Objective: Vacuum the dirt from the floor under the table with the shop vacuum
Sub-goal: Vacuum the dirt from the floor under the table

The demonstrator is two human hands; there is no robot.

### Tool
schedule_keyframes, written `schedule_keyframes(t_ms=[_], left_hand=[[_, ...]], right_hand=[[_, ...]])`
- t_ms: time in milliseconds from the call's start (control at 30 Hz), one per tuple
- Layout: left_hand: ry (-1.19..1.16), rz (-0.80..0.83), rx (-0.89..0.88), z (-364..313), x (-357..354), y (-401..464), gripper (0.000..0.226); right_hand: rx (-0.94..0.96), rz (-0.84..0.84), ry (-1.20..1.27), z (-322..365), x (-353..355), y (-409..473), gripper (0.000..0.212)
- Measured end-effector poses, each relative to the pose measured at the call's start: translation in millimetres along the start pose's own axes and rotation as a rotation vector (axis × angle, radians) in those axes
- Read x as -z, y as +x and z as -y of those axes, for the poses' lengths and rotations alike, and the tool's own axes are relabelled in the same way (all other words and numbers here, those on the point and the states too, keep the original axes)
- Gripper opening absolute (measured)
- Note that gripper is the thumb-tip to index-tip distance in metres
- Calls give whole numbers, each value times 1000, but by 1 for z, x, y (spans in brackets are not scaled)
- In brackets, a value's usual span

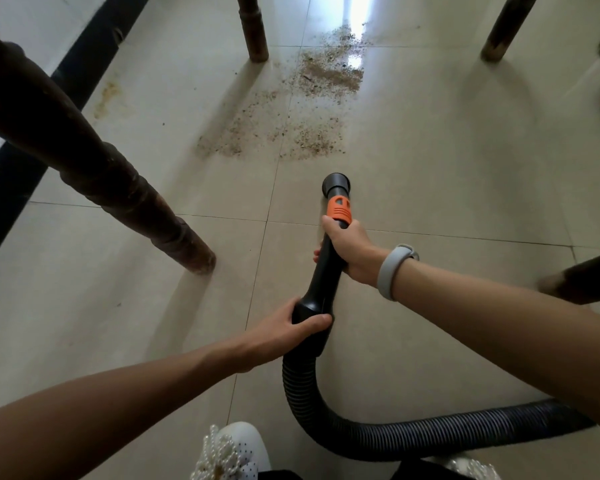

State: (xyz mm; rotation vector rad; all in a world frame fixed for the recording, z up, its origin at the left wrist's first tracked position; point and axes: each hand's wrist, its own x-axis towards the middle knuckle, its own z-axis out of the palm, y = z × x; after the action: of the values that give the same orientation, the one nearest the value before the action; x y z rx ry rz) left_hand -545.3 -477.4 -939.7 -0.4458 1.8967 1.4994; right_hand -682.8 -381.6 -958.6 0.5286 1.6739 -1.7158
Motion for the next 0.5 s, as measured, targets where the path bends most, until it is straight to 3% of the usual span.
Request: schedule_keyframes(t_ms=[167,367,500], left_hand=[[-60,-153,-48,-13,-1,20,38],[-34,-126,-122,-37,-3,50,34],[-16,-156,-156,-53,4,70,32]], right_hand=[[64,-76,-10,19,-10,12,28],[99,-262,-1,38,12,32,28],[57,-191,142,50,30,40,33]])
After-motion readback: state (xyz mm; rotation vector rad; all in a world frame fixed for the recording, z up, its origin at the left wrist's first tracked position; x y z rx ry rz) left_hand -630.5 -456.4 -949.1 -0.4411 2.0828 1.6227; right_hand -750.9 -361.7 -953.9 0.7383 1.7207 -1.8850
